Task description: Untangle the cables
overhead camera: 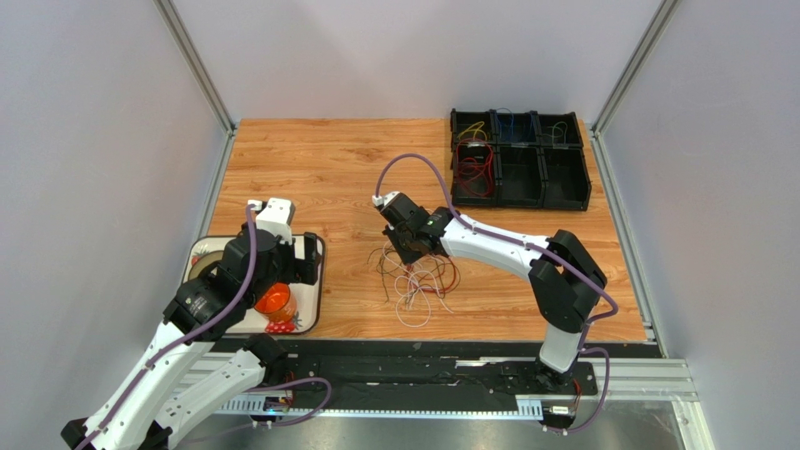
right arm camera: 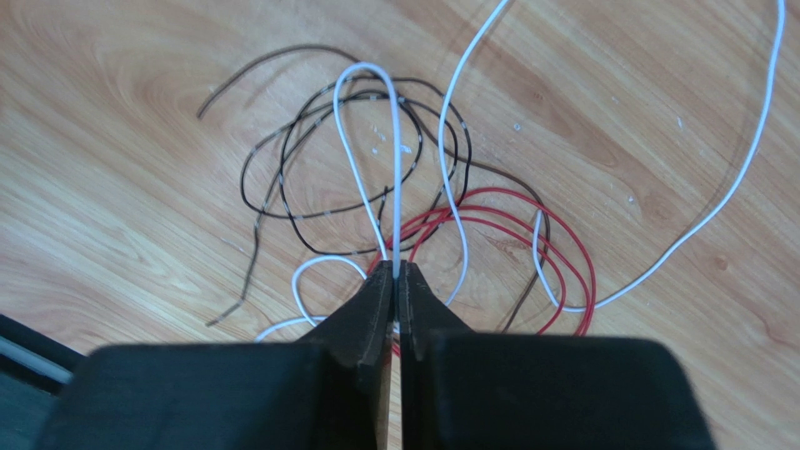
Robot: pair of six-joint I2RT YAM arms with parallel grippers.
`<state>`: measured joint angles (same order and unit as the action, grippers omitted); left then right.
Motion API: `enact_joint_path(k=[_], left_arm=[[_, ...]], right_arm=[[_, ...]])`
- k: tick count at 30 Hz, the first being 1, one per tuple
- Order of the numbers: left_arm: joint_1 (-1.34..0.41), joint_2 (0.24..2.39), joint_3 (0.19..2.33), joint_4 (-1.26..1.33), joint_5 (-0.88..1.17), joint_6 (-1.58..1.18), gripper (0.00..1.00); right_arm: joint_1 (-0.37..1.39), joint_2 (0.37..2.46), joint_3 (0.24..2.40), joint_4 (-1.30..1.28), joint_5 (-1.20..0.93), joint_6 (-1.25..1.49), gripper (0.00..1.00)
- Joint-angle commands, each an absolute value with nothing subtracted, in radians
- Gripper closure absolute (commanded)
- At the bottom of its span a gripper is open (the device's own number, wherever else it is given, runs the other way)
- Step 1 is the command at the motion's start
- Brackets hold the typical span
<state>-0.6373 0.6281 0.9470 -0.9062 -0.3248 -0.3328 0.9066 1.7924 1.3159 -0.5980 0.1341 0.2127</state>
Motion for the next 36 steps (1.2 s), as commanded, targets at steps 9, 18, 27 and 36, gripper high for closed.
enact_joint_path(k=[9, 18, 27, 36], left_arm=[[-0.629, 0.62, 0.954, -0.882, -0.333, -0.325, 0.02], [-0.629, 0.624, 0.953, -0.881, -0.33, -0.324, 0.02], [-0.629, 0.617, 0.951, -0.881, -0.334, -0.327, 0.02], [-0.629, 0.624, 0.951, -0.879, -0.33, -0.325, 0.02]], right_arm=[[0.927, 1.652, 1.638, -0.732, 0.336, 0.141, 1.0], [0.927, 1.448, 1.807, -0.614, 0.347, 0.098, 1.0], [0.927, 1.263, 1.841, -0.375, 0.316, 0.055, 1.0], [0.927, 1.281, 2.055, -0.227, 0.236, -0.052, 1.0]])
